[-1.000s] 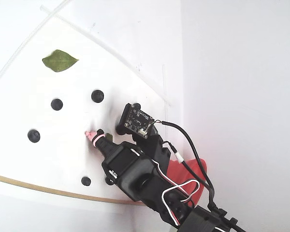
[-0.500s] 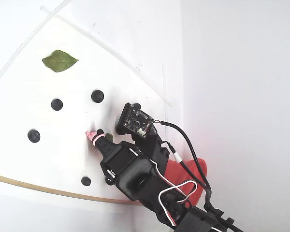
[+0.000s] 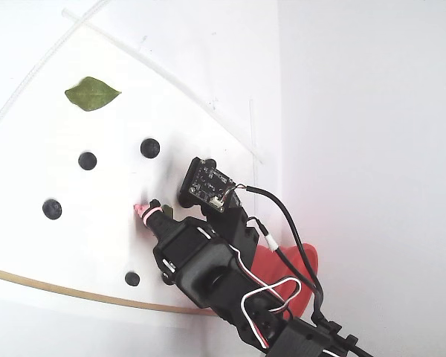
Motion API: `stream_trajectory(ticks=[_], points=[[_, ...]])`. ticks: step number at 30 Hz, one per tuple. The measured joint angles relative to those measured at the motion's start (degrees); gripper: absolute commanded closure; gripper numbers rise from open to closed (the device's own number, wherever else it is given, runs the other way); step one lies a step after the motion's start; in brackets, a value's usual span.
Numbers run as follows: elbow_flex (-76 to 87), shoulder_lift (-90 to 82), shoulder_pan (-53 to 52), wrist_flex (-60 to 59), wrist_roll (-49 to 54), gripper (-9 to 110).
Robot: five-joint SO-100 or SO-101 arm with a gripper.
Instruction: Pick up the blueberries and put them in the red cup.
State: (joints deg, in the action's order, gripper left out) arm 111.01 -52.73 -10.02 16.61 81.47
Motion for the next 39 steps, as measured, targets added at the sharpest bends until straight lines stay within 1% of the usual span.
stream_trajectory(ticks=[18,31,39], points=[[3.5,-3.1,-0.1,-0.4,2.9,90],[7.1,-11.0,-2.0,-2.5,5.0,90],[9.0,-17.1,-3.8,-6.2,6.2,90]])
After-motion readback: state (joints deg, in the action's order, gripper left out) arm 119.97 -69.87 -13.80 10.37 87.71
